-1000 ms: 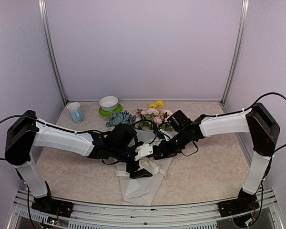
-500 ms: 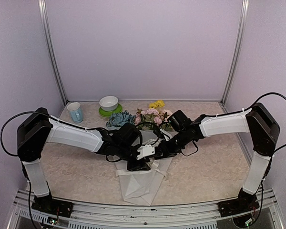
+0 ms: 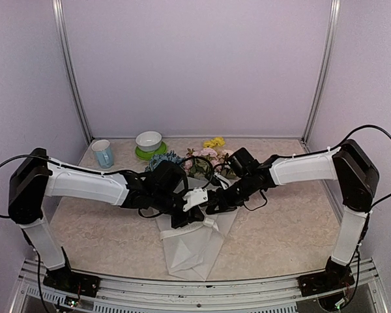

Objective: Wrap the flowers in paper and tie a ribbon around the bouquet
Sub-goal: Cross the ribbon over the folded bouquet.

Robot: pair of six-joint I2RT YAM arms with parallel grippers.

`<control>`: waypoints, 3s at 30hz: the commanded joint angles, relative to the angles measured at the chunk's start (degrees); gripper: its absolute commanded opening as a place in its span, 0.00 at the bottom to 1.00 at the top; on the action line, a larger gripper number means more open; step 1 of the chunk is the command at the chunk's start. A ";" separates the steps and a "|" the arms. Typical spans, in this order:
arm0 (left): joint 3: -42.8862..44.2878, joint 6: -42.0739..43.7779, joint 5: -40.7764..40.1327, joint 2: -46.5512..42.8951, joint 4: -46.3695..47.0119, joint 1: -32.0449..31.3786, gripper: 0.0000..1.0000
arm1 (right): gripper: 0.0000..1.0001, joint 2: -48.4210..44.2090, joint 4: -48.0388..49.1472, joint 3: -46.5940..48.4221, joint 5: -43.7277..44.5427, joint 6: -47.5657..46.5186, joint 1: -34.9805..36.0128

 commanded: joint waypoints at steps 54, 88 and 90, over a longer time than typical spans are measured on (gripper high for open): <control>-10.67 -22.21 -8.00 -16.35 15.16 8.79 0.00 | 0.32 -9.62 36.58 -16.91 19.74 -10.87 15.67; -7.43 -20.06 -19.26 -9.16 1.87 7.51 0.00 | 0.00 -14.63 35.05 -20.34 22.16 -4.33 15.09; -8.32 -20.65 -18.60 -9.49 1.56 7.47 0.00 | 0.00 -14.77 34.27 -20.96 26.34 -1.73 13.86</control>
